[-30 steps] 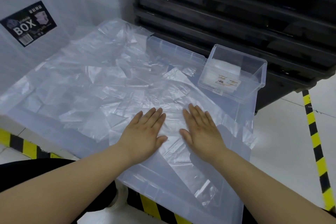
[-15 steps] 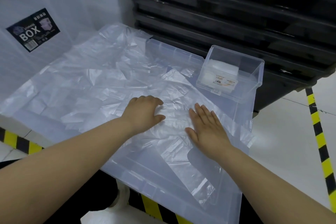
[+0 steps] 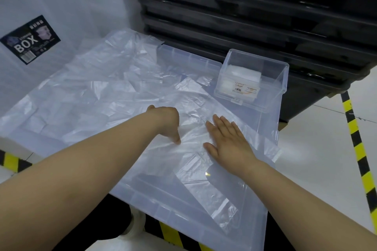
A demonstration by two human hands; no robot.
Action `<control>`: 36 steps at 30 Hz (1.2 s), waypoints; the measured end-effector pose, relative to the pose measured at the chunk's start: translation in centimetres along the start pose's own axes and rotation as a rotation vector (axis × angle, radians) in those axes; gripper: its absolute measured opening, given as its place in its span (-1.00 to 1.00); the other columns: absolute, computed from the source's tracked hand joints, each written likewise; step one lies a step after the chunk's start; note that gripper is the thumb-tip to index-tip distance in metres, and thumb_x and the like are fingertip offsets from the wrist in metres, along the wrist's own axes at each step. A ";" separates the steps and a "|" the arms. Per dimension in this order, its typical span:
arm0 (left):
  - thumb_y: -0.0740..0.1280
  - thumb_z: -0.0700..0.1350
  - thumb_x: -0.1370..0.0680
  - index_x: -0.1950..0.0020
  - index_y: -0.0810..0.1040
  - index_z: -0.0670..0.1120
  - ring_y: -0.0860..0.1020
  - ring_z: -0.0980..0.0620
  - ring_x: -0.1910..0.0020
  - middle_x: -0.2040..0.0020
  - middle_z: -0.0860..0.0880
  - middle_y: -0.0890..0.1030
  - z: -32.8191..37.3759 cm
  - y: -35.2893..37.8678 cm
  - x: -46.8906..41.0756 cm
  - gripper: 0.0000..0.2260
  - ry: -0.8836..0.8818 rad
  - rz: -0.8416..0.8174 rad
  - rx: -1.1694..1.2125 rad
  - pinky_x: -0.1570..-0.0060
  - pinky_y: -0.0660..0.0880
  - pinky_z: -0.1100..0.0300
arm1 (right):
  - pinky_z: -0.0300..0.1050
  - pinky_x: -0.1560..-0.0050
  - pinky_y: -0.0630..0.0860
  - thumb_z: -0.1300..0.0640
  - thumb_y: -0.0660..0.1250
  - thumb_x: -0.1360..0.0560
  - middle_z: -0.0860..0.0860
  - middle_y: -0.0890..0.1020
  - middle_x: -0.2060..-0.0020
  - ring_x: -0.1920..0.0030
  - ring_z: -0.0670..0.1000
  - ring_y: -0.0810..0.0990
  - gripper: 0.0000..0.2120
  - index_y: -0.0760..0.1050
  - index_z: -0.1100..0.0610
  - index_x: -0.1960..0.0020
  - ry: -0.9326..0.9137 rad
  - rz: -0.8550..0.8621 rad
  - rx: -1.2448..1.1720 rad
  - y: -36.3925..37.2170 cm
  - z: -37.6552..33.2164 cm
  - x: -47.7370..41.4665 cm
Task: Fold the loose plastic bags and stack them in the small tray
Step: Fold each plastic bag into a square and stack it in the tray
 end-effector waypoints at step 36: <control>0.12 -0.28 -0.60 -0.43 0.21 -0.08 0.58 0.10 0.50 0.27 -0.05 0.59 -1.7 4.4 5.5 -0.60 -0.090 -0.062 1.539 0.40 0.56 0.25 | -0.14 0.14 0.59 0.22 0.11 -0.31 -0.04 0.70 0.28 0.24 -0.06 0.68 -0.67 0.67 0.12 0.27 -0.582 0.637 -0.025 -2.5 -6.1 2.2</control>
Point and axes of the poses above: each hand's wrist, its own x-axis away from the middle knuckle, its own y-axis out of the palm, z = x × y, the point moved 8 cm from there along -x, towards the middle knuckle
